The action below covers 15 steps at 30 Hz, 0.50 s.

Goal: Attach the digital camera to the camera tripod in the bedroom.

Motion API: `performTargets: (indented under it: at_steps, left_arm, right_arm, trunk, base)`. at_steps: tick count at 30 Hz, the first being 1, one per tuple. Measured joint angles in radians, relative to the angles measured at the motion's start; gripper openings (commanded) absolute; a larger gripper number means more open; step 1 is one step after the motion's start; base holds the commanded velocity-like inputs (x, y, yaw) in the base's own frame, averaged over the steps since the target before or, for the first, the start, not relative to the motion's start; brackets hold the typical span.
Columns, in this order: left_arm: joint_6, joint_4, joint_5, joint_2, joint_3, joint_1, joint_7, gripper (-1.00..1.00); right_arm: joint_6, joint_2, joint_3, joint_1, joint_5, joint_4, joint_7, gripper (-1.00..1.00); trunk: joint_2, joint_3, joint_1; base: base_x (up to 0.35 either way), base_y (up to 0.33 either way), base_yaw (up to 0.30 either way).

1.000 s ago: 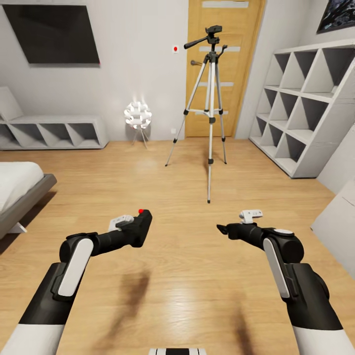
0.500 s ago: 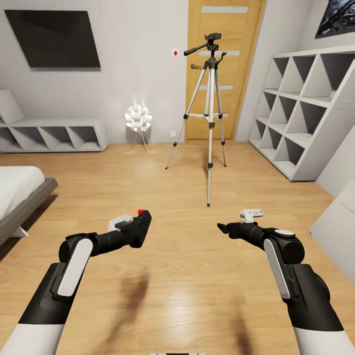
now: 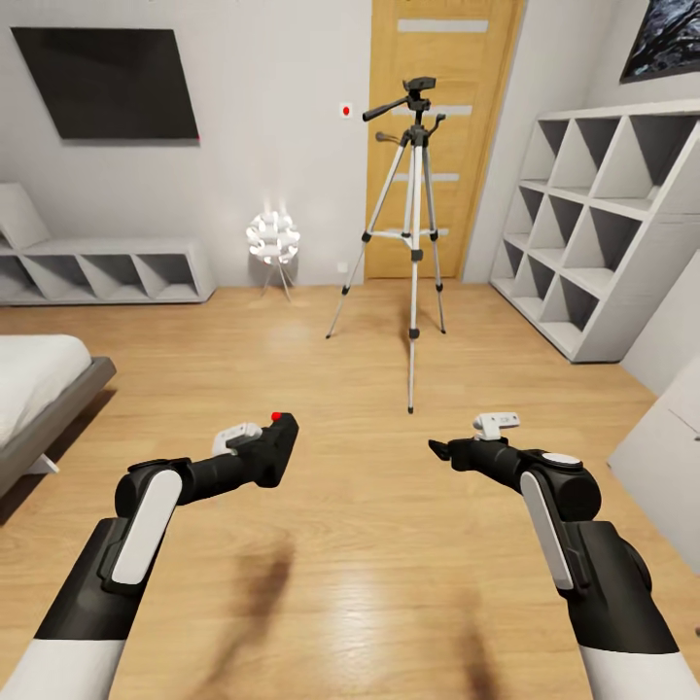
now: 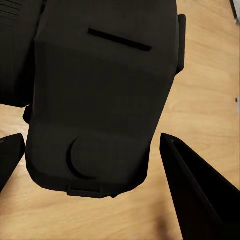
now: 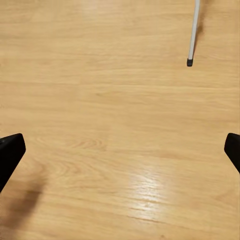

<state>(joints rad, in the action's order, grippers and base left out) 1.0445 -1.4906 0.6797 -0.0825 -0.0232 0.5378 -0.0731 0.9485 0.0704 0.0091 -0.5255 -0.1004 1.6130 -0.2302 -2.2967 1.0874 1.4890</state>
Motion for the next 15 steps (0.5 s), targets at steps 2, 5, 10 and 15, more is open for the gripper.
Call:
performTargets:
  at_steps: [2, 5, 10, 15]
  left_arm:
    - [0.000, 0.000, 0.000, 0.001, 0.000, 0.000, 0.000, -1.00]
    - [0.000, -0.001, 0.001, 0.002, 0.001, 0.000, 0.002, -1.00]
    - [0.000, -0.004, 0.003, 0.002, 0.001, 0.000, 0.006, -1.00]
    - [0.000, -0.006, 0.004, 0.002, 0.001, 0.000, 0.007, -1.00]
  right_arm:
    - [0.000, 0.000, 0.001, 0.000, 0.000, 0.000, 0.000, 1.00]
    - [0.001, -0.001, 0.002, 0.000, 0.000, 0.000, 0.000, 1.00]
    - [0.001, -0.004, 0.006, 0.001, 0.000, 0.000, 0.000, 1.00]
    - [0.001, -0.005, 0.031, 0.004, 0.001, 0.000, 0.002, 1.00]
  trunk:
    - [0.014, -0.006, -0.008]
    - [0.035, -0.016, -0.019]
    - [0.070, -0.031, -0.038]
    - [0.105, -0.047, -0.058]
  base:
    - [0.000, 0.000, 0.000]
    - [0.000, 0.000, 0.000]
    - [0.000, 0.000, 0.000]
    - [0.000, 0.000, 0.000]
